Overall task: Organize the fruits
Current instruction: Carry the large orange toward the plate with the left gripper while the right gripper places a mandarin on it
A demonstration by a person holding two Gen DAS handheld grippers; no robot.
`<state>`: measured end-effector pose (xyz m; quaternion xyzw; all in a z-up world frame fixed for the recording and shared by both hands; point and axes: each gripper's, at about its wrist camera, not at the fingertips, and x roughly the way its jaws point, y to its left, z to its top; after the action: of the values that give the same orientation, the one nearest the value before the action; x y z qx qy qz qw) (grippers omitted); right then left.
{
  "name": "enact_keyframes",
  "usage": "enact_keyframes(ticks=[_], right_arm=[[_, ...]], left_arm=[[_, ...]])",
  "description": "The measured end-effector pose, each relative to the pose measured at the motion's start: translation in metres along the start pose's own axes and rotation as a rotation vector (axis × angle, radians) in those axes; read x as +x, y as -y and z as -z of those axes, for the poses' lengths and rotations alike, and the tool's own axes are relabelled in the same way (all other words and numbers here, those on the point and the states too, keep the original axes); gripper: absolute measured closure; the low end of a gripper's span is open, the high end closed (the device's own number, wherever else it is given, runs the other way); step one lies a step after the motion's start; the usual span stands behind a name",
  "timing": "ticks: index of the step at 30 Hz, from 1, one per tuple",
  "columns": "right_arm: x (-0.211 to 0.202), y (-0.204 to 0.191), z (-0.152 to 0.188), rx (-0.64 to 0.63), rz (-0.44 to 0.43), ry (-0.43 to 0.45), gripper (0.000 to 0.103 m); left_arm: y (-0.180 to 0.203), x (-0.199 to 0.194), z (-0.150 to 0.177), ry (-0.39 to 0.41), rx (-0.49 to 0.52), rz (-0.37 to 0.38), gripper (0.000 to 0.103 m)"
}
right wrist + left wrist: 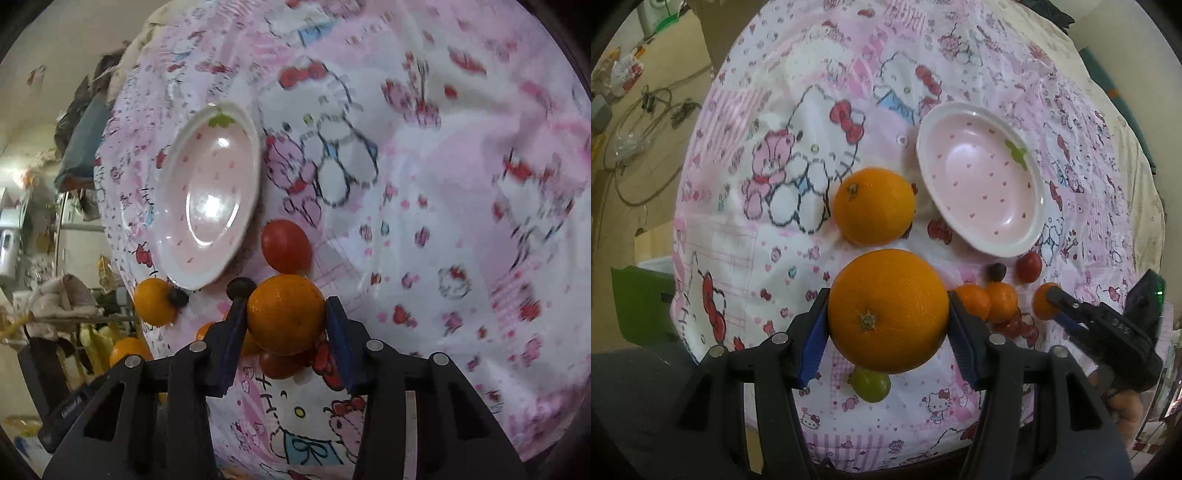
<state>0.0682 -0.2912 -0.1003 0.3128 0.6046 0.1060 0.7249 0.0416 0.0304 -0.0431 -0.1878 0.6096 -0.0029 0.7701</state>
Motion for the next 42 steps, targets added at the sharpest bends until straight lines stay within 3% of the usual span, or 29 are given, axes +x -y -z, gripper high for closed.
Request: enact_keyframes(ticks=[7,12,18,21,31,34,38,42], right_arm=[[-0.022,-0.04,-0.036,-0.199,0.003,0.073,0.058],[-0.011,-0.071,-0.07,-0.304,0.027,0.082,0.058],[0.036,-0.101,-0.109,-0.423,0.143,0.033,0.058],[0.07,-0.113,-0.122,-0.501,0.257,0.002,0.058],[0.116,-0.133,-0.127,-0.592,0.426,-0.035,0.055],[0.119,-0.134,-0.127,-0.592,0.42,-0.04,0.054],[0.113,-0.131,-0.129,-0.558,0.363,-0.055,0.029],[0.09,-0.128,-0.131,-0.542,0.316,-0.019,0.027]], left_arm=[[0.025,-0.014,-0.043,0.049,0.094,-0.059,0.048],[0.04,-0.016,-0.075,0.091,0.128,-0.083,0.048],[0.041,-0.008,-0.096,0.123,0.13,-0.083,0.048],[0.041,-0.001,-0.102,0.125,0.141,-0.095,0.048],[0.031,0.004,-0.11,0.101,0.097,-0.072,0.048],[0.032,0.001,-0.109,0.114,0.098,-0.067,0.048],[0.032,-0.002,-0.108,0.132,0.104,-0.069,0.048],[0.037,0.0,-0.105,0.131,0.116,-0.057,0.048]])
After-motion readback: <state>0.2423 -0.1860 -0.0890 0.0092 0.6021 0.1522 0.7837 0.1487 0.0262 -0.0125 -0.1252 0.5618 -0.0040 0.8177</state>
